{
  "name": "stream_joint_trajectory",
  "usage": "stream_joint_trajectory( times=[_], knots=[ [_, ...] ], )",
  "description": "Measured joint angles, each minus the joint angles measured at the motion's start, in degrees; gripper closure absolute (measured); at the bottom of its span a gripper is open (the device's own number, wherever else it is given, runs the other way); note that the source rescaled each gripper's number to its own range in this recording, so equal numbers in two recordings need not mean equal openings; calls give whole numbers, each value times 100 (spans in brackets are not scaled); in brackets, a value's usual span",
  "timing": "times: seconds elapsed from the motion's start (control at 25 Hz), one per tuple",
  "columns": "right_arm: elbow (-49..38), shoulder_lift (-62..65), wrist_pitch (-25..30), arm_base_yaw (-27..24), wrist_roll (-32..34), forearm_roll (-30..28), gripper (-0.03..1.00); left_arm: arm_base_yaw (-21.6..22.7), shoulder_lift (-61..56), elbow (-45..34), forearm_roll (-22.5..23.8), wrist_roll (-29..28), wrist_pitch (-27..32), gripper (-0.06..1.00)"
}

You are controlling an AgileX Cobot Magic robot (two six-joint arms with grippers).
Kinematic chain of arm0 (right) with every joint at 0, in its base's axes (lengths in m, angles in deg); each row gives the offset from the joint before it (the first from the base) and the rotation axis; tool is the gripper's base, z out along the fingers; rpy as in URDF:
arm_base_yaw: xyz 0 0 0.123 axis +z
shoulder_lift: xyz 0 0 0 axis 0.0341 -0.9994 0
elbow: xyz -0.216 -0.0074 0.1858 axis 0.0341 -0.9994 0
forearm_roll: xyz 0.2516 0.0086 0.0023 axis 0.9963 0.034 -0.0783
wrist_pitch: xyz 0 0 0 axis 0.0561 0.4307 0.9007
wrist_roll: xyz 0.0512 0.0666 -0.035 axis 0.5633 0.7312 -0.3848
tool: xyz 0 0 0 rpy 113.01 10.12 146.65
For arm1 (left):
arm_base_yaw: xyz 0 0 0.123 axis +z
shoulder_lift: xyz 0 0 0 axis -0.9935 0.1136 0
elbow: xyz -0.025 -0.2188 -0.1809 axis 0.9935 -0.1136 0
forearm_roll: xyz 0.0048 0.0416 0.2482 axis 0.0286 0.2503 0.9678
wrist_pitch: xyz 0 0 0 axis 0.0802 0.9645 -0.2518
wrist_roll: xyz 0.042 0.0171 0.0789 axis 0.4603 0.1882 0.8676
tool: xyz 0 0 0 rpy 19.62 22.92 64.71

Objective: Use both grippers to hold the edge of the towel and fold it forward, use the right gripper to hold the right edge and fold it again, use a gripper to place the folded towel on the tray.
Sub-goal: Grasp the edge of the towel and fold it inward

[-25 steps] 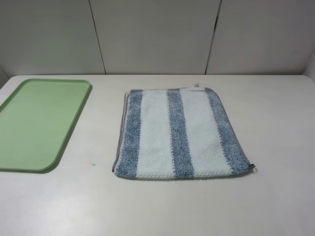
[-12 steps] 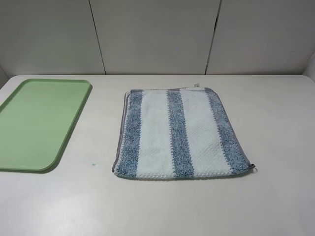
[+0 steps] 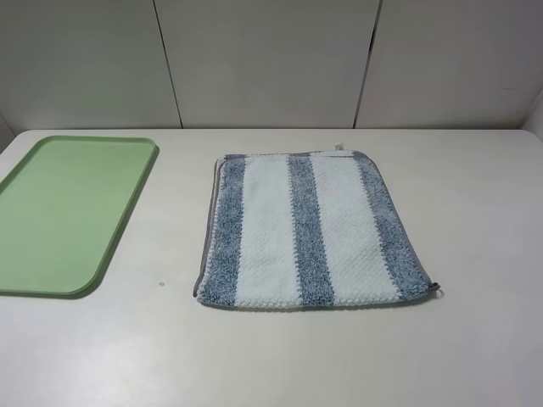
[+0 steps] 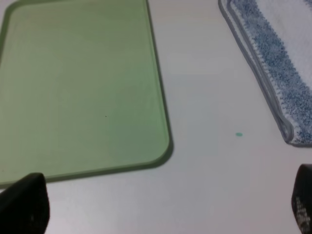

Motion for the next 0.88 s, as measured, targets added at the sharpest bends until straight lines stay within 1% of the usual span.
stream_joint_trajectory(
  times=[0.8, 0.88],
  knots=[
    [0, 0, 0, 0, 0, 0, -3, 0, 0, 7, 0, 59, 0, -6],
    [0, 0, 0, 0, 0, 0, -3, 0, 159, 87, 0, 85, 25, -6]
  ],
)
